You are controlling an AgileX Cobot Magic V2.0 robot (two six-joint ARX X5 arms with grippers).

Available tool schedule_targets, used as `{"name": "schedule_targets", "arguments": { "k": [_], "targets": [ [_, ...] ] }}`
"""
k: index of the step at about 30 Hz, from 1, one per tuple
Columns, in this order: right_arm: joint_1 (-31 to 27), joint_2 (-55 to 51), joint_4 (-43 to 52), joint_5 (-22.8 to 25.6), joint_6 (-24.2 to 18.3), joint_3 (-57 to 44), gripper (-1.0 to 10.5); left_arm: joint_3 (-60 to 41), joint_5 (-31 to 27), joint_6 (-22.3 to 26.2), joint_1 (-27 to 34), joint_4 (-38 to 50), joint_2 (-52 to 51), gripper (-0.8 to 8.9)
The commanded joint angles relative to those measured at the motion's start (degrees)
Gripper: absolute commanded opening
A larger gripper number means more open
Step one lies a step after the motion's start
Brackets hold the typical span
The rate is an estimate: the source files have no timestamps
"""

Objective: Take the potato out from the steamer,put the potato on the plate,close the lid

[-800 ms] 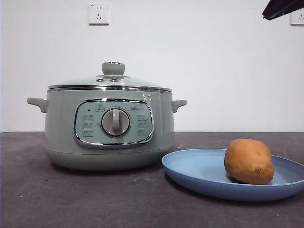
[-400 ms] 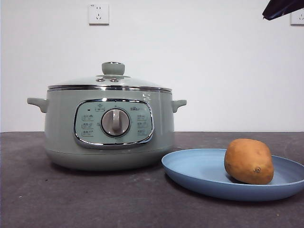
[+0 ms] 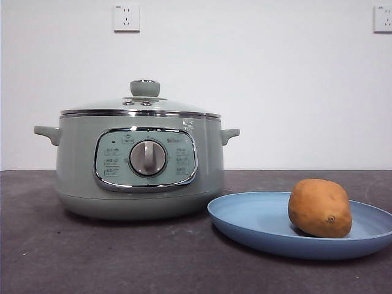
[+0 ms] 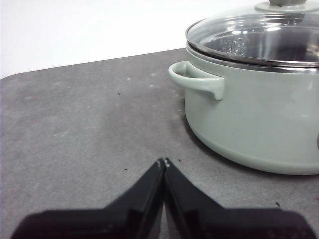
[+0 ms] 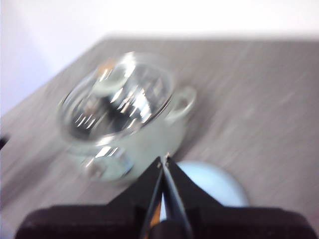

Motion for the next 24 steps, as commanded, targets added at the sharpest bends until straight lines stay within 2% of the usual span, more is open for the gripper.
{"name": "schedule_targets", "arguments": {
  "k": [1, 6, 11, 13, 18, 24],
  "targets": [
    [-4.04, -4.37, 3.98, 1.81, -1.2, -4.52, 0.0, -0.87, -0.04, -0.59, 0.15, 0.13, -0.15, -0.03],
    [-8.59, -13.0, 16.85, 4.72, -1.46, -16.33, 0.0, -0.87, -0.04, -0.59, 0.15, 0.11, -0.15, -0.03],
    [-9.97, -20.52, 25.11, 4.94, -1.49, -28.44, 0.0, -0.87, -0.07, -0.59, 0.15, 0.13, -0.15, -0.03],
    [-10.03, -23.06, 27.67, 6.62, -0.5, -32.87, 0.0, -0.87, -0.04, -0.59, 0.15, 0.13, -0.15, -0.03],
    [-10.01, -28.04, 29.03, 10.34, 2.49, -40.13, 0.0, -0.87, -0.04, -0.59, 0.15, 0.13, -0.15, -0.03],
    [-10.01, -30.75, 28.96, 10.54, 4.09, -44.89, 0.0, -0.87, -0.04, -0.59, 0.15, 0.13, -0.15, -0.03]
  ]
}}
